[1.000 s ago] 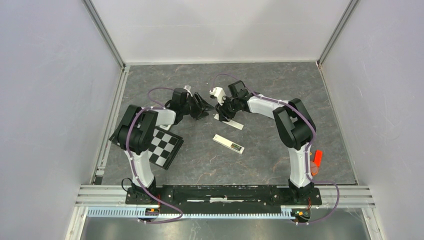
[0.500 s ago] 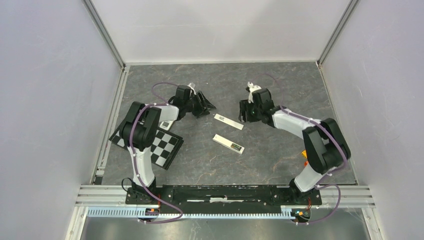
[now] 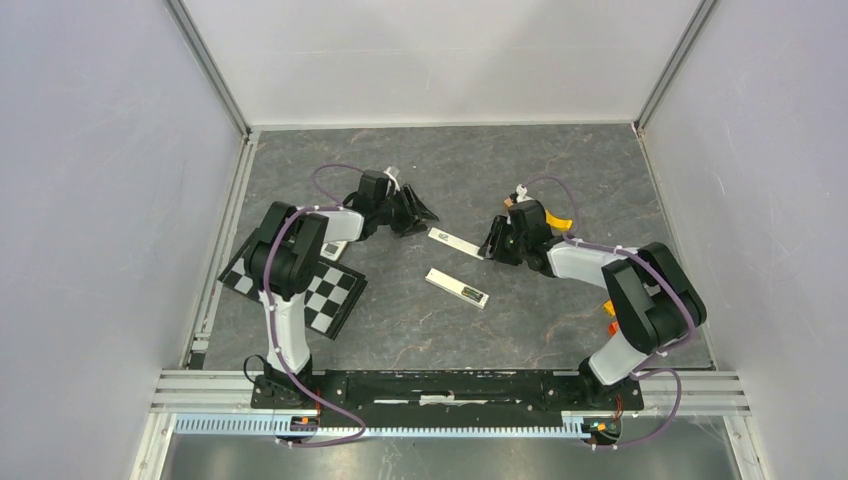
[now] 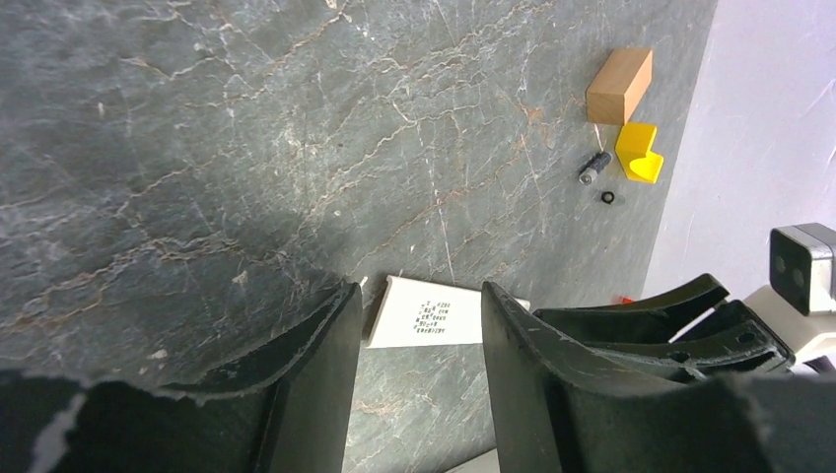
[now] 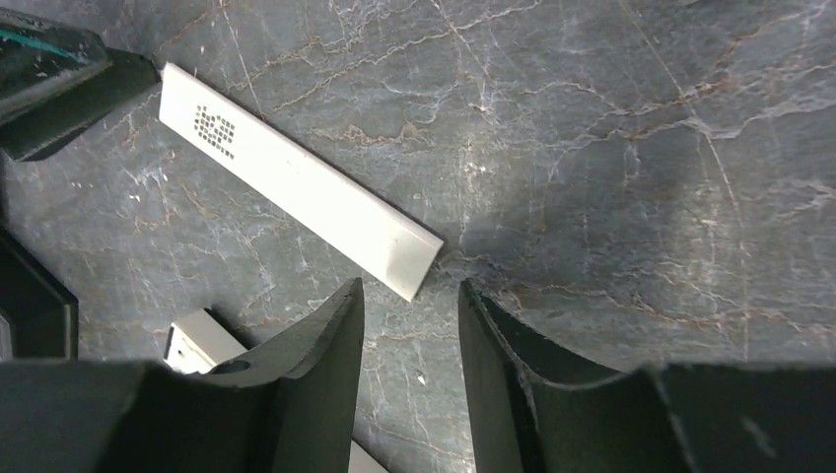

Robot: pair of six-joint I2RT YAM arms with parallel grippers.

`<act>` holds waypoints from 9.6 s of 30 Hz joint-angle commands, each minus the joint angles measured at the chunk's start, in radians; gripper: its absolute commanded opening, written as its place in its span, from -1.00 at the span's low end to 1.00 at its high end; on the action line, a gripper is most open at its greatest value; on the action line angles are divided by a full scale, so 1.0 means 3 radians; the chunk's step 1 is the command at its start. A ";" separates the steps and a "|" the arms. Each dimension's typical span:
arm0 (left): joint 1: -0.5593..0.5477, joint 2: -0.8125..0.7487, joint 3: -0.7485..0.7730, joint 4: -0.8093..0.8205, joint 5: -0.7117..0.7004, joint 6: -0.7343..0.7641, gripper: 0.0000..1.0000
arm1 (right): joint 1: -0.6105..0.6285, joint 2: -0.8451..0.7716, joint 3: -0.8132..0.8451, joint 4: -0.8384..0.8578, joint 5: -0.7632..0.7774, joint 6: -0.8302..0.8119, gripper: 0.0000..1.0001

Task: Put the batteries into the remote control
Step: Pick up the battery cover at the center of the board, then move the remote control to the center of the board, then load the battery cover into the remote control.

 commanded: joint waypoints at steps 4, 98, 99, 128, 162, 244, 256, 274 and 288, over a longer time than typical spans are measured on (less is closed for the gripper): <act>-0.0053 0.0161 0.0030 -0.0150 0.0231 0.0007 0.07 | 0.0015 0.0163 -0.0039 0.0467 -0.0137 0.0283 -0.12; -0.0029 -0.1791 0.0254 -0.2088 0.2692 0.1987 -0.96 | -0.0368 -0.2060 -0.1221 0.2601 -0.2740 0.0815 0.31; -0.0030 -0.1787 0.0251 -0.2074 0.2697 0.1974 -0.96 | -0.0368 -0.2024 -0.1255 0.2748 -0.2773 0.0928 0.29; 0.0154 -0.2110 0.0039 -0.1536 0.1622 0.1664 0.73 | -0.0368 -0.2041 -0.0934 0.1496 -0.2015 0.0410 -1.00; -0.2363 -0.1045 -0.0410 -0.1652 -0.2856 0.0935 0.62 | -0.0500 -0.2042 -0.0691 -0.0565 0.0007 -0.0448 -1.00; -0.0108 -0.0739 -0.0634 -0.0265 0.0047 -0.0038 0.39 | -0.0475 0.0006 -0.0952 0.1883 -0.1500 0.1262 -1.00; -0.0112 -0.0853 -0.0717 -0.0259 -0.0105 0.0012 0.32 | -0.0481 0.0074 -0.1150 0.2582 -0.1635 0.1753 -1.00; -0.0115 -0.0822 -0.0694 -0.0278 -0.0090 0.0044 0.30 | -0.0482 0.0267 -0.1200 0.2819 -0.1684 0.2025 -1.00; -0.0112 -0.0749 -0.0654 -0.0282 -0.0101 0.0065 0.21 | -0.0511 0.0209 -0.1267 0.2822 -0.1589 0.2042 -1.00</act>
